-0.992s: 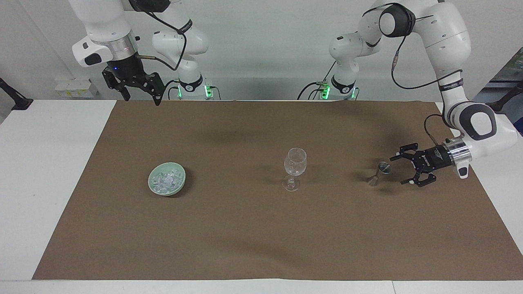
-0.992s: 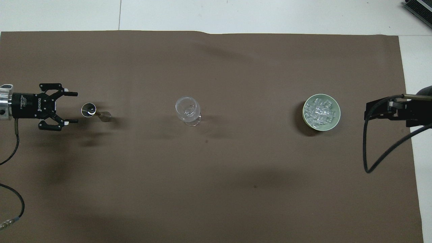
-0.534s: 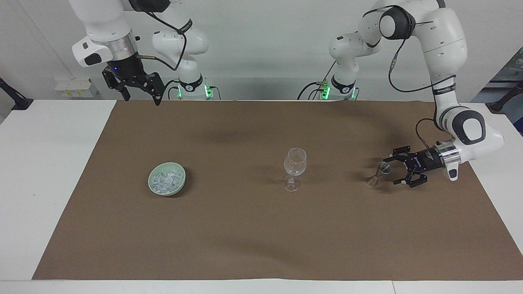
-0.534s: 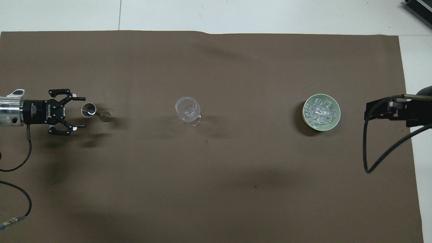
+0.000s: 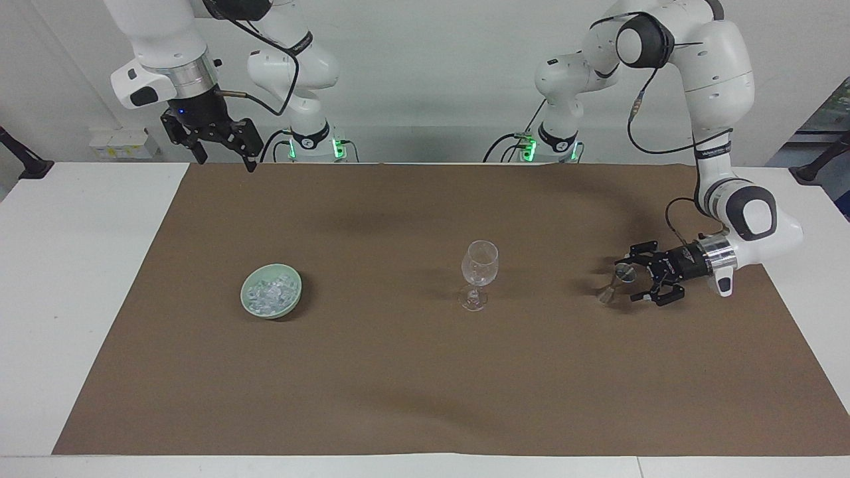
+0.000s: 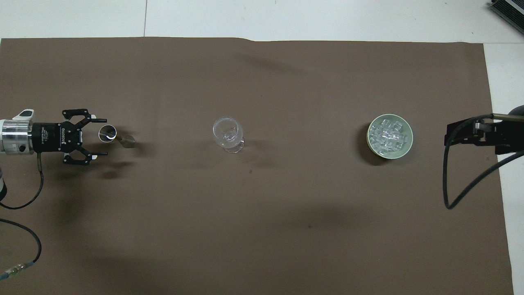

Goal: Pour wine and add ice with both arms
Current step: 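Close the left gripper around the small dark cup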

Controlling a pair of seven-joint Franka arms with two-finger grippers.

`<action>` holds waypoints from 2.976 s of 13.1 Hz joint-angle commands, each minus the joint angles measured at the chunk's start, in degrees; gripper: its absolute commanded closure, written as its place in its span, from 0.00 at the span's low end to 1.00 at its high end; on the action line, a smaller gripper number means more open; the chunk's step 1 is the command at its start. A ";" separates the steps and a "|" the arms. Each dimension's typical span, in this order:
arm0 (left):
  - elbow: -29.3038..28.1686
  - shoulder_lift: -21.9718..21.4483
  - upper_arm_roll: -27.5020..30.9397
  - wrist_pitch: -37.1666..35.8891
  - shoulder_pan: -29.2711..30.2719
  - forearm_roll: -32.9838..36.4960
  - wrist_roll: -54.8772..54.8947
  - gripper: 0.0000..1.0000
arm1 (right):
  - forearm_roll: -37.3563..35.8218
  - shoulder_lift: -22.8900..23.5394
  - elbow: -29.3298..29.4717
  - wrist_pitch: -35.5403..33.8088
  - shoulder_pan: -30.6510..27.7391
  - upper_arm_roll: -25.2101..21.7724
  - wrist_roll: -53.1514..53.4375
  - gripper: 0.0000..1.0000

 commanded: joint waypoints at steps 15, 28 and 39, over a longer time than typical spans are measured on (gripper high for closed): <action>-4.08 -0.77 0.40 2.74 -2.56 -5.17 0.85 0.16 | 0.82 -0.48 -0.14 -0.47 -0.70 0.17 -1.40 0.00; -3.90 -0.85 0.58 2.04 -1.50 -5.26 0.50 0.48 | 0.82 -0.48 -0.14 -0.65 -0.70 0.17 -1.49 0.00; -3.81 -0.94 0.84 0.54 -1.06 -5.26 0.23 1.00 | 0.82 -0.48 -0.14 -0.65 -0.70 0.17 -1.57 0.00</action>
